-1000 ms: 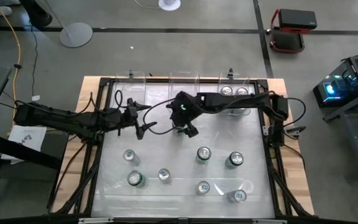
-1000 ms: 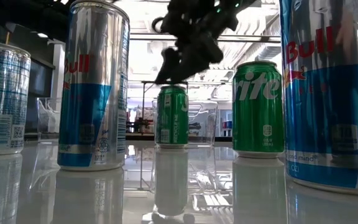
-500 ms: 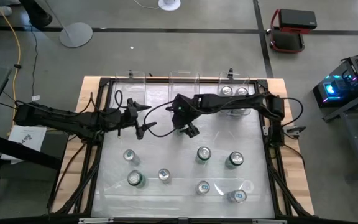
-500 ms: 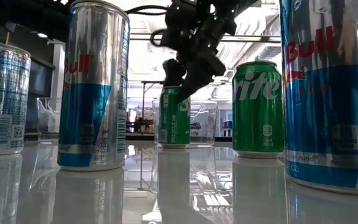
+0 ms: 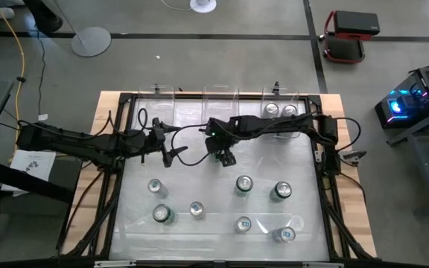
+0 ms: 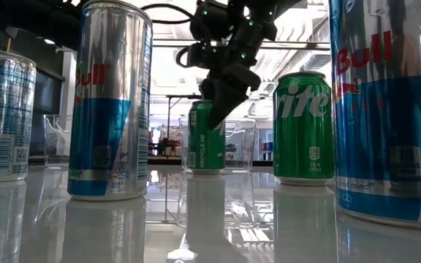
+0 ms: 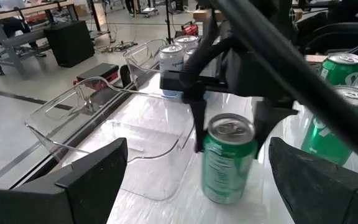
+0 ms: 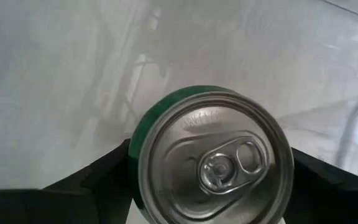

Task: Sort soda cans
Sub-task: Put the top green soda can into the middle transparent bin

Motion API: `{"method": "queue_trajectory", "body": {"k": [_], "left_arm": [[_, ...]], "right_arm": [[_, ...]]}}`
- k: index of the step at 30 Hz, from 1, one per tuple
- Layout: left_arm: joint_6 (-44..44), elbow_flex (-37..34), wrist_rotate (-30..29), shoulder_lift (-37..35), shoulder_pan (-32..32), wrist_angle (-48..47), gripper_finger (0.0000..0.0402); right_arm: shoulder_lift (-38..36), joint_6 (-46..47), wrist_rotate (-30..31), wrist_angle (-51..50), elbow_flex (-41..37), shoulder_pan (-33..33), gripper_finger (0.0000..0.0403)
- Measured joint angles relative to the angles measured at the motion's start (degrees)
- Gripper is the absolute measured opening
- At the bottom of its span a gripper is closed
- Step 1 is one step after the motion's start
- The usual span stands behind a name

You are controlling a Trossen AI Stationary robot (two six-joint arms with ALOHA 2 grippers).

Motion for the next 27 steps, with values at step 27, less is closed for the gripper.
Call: {"method": "queue_trajectory", "body": {"k": [27], "left_arm": [[-0.67, 0.02, -0.8, 0.0, -0.07, -0.24, 0.0367]], "right_arm": [[-13.3, 39.29, 16.11, -2.59, -4.61, -11.59, 0.0292]]}}
